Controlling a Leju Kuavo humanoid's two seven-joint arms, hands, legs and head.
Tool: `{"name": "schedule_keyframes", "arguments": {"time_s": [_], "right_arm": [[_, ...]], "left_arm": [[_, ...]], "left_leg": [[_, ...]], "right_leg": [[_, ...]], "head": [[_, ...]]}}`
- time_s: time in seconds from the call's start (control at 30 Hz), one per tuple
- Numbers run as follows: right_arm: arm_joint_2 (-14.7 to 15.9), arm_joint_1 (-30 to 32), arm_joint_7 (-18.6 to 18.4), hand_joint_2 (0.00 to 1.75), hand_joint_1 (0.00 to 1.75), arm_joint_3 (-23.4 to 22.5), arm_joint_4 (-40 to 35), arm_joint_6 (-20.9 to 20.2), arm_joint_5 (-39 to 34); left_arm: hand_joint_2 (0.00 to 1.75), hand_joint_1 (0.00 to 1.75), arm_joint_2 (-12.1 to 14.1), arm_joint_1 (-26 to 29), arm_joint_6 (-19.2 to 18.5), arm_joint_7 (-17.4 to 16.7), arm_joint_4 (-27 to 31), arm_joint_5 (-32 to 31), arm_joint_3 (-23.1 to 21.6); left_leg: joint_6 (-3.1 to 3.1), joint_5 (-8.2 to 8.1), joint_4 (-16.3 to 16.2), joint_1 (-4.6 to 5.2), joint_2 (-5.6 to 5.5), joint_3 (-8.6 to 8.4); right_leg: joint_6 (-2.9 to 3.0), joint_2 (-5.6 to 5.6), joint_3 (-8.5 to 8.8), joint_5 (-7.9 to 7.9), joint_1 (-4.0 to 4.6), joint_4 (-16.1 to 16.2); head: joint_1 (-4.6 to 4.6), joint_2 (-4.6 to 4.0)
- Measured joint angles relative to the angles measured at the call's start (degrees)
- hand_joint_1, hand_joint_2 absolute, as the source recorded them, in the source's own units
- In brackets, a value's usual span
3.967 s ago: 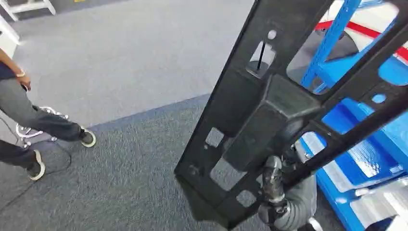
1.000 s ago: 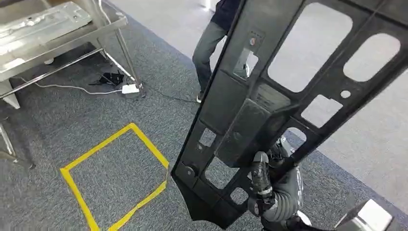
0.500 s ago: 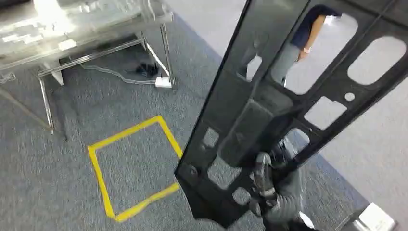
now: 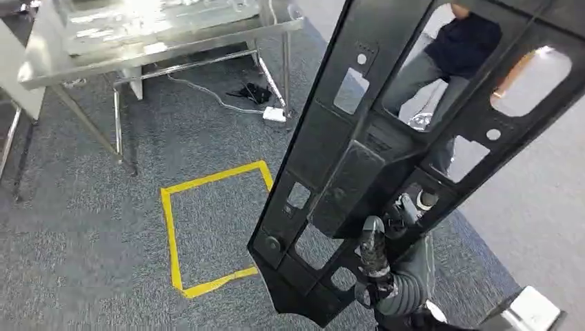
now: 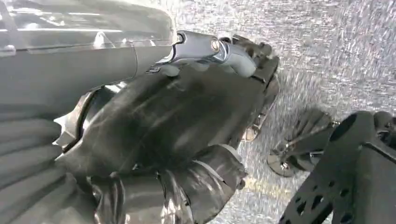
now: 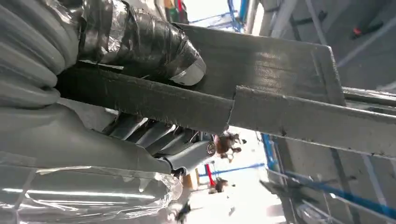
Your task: Take the parts from the cabinet and place them on the table.
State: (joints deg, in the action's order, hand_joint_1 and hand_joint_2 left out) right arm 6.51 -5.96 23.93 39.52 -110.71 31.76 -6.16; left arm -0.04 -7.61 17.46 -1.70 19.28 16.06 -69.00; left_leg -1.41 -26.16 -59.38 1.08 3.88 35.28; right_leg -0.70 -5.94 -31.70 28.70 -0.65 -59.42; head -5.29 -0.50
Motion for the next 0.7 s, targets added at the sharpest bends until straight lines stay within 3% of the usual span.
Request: {"name": "schedule_keyframes", "arguments": {"time_s": [0.07,0.27,0.4,0.43,0.47,0.5,0.53,0.57,0.67,0.7], "right_arm": [[-0.02,-0.09,0.0,1.75,1.75,0.0,0.0,0.0,0.0],[-0.02,-0.09,0.0,1.75,1.75,0.0,0.0,0.0,0.0],[-0.02,-0.22,-0.02,1.75,1.75,0.0,-0.02,0.0,0.09],[-0.02,-0.27,-0.04,1.75,1.75,0.0,-0.02,0.0,0.11],[0.0,-0.36,-0.17,1.75,1.75,0.0,0.0,0.04,0.2],[0.0,-0.36,-0.13,1.75,1.75,0.0,0.0,0.11,0.24],[0.02,-0.04,-0.44,1.75,1.75,0.0,0.22,0.24,0.17],[0.02,-0.22,0.33,1.75,1.75,0.0,0.39,-0.18,-0.11],[0.0,-0.34,0.55,1.75,1.75,0.0,0.33,-0.59,-0.7],[-0.02,-0.4,0.74,1.75,1.75,0.0,0.31,-0.88,-1.18]], "left_arm": [[1.75,0.0,0.0,0.24,-0.04,-0.02,0.0,0.11,0.0],[1.75,0.0,0.0,0.24,-0.04,-0.02,0.0,0.11,0.0],[1.75,0.0,0.0,0.17,-0.09,0.0,0.0,0.13,0.0],[1.75,0.0,-0.02,0.24,-0.09,-0.02,0.0,0.13,0.0],[1.75,0.0,-0.02,0.31,-0.2,-0.04,0.0,0.15,0.0],[1.75,0.0,-0.02,0.26,-0.31,-0.04,0.0,0.15,0.0],[1.75,0.0,-0.17,0.19,-0.61,-0.06,0.0,0.2,0.0],[1.75,0.0,-0.22,0.09,-1.35,-0.5,0.0,0.54,0.0],[1.75,0.0,-0.24,0.16,-1.77,-0.74,0.0,0.65,0.0],[1.75,0.0,-0.2,-0.04,-1.86,-0.83,0.0,0.66,0.0]], "left_leg": [[-0.37,-0.06,0.21,0.12,-1.22,0.25],[-0.37,-0.06,0.21,0.12,-1.22,0.25],[-0.78,0.15,0.93,-0.18,-1.89,-0.39],[-0.98,0.38,1.27,-0.62,-2.24,-0.83],[-1.39,0.42,1.66,-0.62,-3.06,-1.41],[-1.61,0.38,1.64,-0.61,-3.59,-1.43],[-2.09,0.06,1.48,-0.46,-5.14,-1.6],[-1.01,-2.34,0.0,-0.22,-7.05,-2.68],[-0.33,-2.51,0.81,-0.44,-7.15,-2.52],[0.08,-3.0,0.74,-0.24,-7.15,-2.86]], "right_leg": [[-0.45,-1.23,0.45,0.16,0.04,0.41],[-0.45,-1.23,0.45,0.16,0.04,0.41],[-0.94,-1.68,0.97,0.51,0.15,0.57],[-1.17,-0.97,0.69,0.71,-0.23,0.47],[-1.29,3.51,-0.36,2.52,-0.46,-2.95],[-1.29,4.82,-2.51,4.25,-0.38,-6.93],[-1.38,5.84,-9.39,6.83,-0.36,-17.6],[-1.07,6.81,-3.89,-2.78,-0.21,-0.72],[-0.03,6.83,-3.85,-2.6,-0.2,-0.78],[0.42,6.75,-3.28,-2.61,-0.66,-0.32]], "head": [[-0.04,0.0],[-0.04,0.0],[-0.11,0.0],[-0.06,0.0],[0.26,0.0],[0.55,0.0],[0.68,0.0],[0.9,0.0],[0.7,0.0],[0.61,0.0]]}}
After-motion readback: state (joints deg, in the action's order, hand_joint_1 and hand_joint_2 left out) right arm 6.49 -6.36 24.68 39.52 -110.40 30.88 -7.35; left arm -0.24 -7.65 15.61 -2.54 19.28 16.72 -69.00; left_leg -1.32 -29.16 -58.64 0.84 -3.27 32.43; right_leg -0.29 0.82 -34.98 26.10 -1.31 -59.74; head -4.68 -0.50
